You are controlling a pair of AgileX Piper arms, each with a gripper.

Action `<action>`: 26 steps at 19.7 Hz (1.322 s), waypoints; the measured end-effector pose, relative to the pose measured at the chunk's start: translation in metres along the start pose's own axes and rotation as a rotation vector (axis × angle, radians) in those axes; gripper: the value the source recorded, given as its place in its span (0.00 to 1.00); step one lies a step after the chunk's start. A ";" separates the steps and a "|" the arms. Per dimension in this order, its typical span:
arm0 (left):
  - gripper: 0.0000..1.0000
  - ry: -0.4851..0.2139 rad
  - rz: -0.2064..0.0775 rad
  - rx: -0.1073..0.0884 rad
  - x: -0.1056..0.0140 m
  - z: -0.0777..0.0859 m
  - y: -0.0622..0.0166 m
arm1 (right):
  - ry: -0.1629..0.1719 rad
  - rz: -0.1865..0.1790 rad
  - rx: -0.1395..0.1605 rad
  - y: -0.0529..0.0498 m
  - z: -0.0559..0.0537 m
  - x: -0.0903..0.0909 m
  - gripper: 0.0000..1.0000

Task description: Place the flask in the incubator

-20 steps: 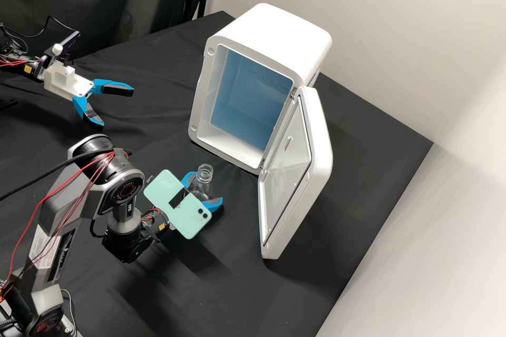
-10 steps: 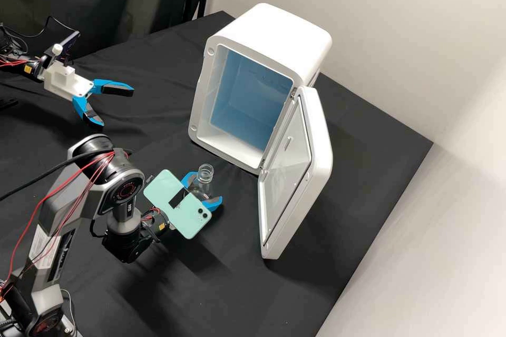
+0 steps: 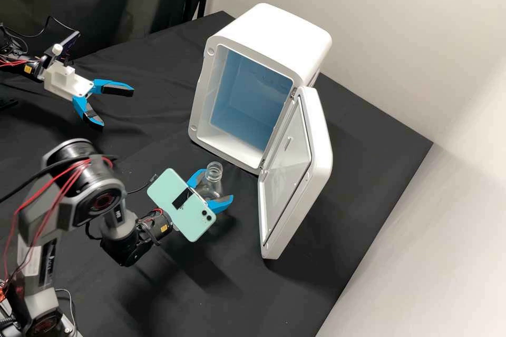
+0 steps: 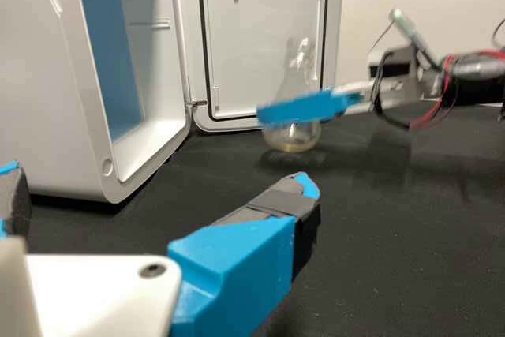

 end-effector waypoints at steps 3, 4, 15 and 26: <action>1.00 0.000 0.000 0.000 0.000 0.000 0.0000 | 0.029 0.077 0.000 0.019 -0.008 -0.011 0.00; 1.00 0.000 0.000 0.000 0.000 0.000 0.0000 | 0.041 0.089 0.008 0.023 -0.010 -0.014 0.00; 1.00 0.011 0.003 -0.001 -0.001 -0.002 0.0005 | 0.108 0.169 0.028 0.044 -0.023 -0.036 0.00; 1.00 0.027 0.002 -0.007 -0.002 -0.006 0.0000 | 0.117 0.157 0.027 0.042 -0.025 -0.035 0.00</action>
